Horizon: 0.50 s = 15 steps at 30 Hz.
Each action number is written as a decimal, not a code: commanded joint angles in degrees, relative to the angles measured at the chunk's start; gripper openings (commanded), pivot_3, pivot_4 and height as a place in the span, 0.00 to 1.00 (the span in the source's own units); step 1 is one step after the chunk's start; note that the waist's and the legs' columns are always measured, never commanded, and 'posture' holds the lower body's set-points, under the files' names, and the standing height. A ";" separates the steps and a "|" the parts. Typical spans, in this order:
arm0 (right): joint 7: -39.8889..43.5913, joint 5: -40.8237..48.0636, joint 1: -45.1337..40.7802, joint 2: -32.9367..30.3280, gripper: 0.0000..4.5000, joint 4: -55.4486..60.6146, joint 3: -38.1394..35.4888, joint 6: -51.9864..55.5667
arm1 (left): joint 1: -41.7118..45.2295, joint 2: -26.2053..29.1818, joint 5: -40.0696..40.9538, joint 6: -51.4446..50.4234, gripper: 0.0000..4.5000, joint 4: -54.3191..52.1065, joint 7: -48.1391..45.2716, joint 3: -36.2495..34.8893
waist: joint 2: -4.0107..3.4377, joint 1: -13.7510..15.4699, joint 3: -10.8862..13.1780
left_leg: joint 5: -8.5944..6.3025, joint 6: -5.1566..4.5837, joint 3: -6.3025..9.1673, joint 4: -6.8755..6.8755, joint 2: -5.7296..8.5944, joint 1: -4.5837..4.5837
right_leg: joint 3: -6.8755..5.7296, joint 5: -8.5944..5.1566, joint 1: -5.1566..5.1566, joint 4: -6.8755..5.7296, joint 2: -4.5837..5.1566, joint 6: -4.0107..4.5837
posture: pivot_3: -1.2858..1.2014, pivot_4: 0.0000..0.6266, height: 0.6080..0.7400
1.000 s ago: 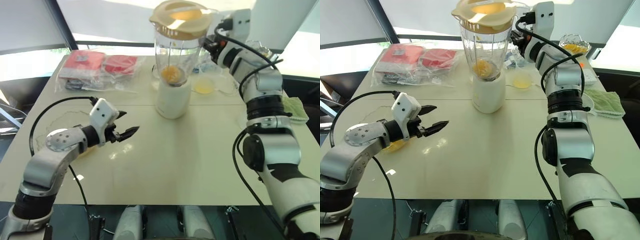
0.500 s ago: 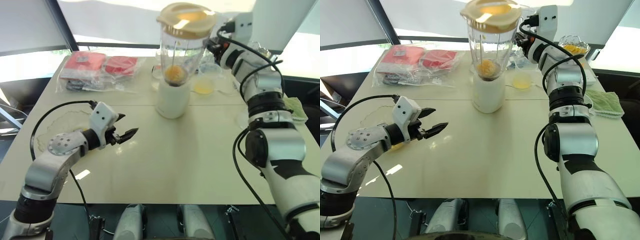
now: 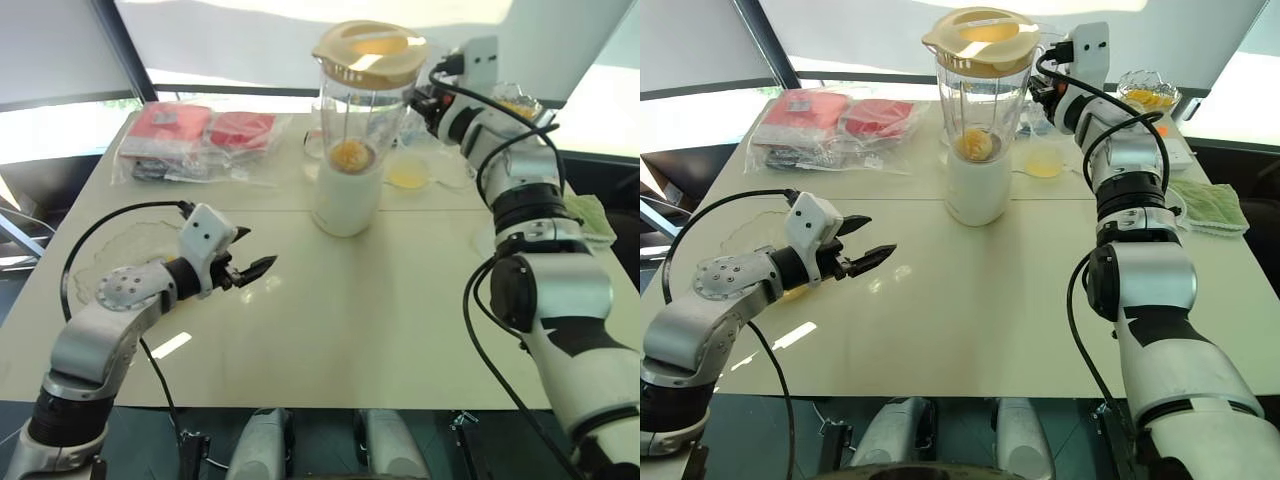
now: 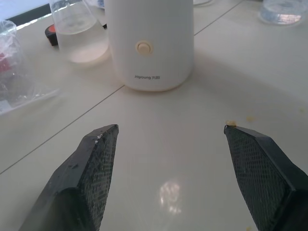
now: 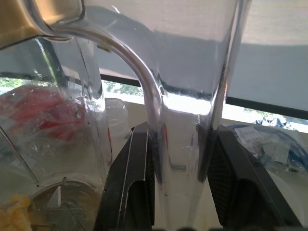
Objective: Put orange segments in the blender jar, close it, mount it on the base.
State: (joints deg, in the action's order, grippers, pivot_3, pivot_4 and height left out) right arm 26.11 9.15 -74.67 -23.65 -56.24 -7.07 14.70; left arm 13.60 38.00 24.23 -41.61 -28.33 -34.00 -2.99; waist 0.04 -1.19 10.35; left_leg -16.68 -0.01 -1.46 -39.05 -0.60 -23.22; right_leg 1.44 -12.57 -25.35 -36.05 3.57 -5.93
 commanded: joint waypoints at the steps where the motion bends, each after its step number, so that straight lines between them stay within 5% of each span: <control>1: -1.11 -1.29 0.62 0.59 0.23 5.11 1.26 2.84 | 0.39 0.00 -0.51 1.16 0.81 -2.00 0.40 -0.33 | 0.00 0.00 0.00 | 0.00 0.00 0.02 0.00 0.00 0.00 | 0.00 0.00 0.00 0.00 0.00 0.00 | 0.52 0.24 1.00; 15: -9.21 -2.21 8.53 3.81 0.23 21.27 1.58 16.91 | 1.70 0.07 -0.90 1.49 0.81 -0.92 0.36 1.11 | 0.03 -0.04 -0.04 | 0.00 0.00 0.04 0.00 -0.02 0.10 | 0.01 0.00 0.04 -0.05 0.00 0.01 | 0.52 0.24 1.00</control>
State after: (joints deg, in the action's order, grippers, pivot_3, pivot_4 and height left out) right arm 17.47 8.04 -67.37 -20.65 -35.22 -6.90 28.96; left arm 14.25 37.92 23.89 -41.55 -28.14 -33.64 -1.22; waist 0.07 -1.23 10.31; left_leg -16.68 -0.01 -1.42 -39.05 -0.62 -23.11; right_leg 1.45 -12.57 -25.31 -36.10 3.57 -5.92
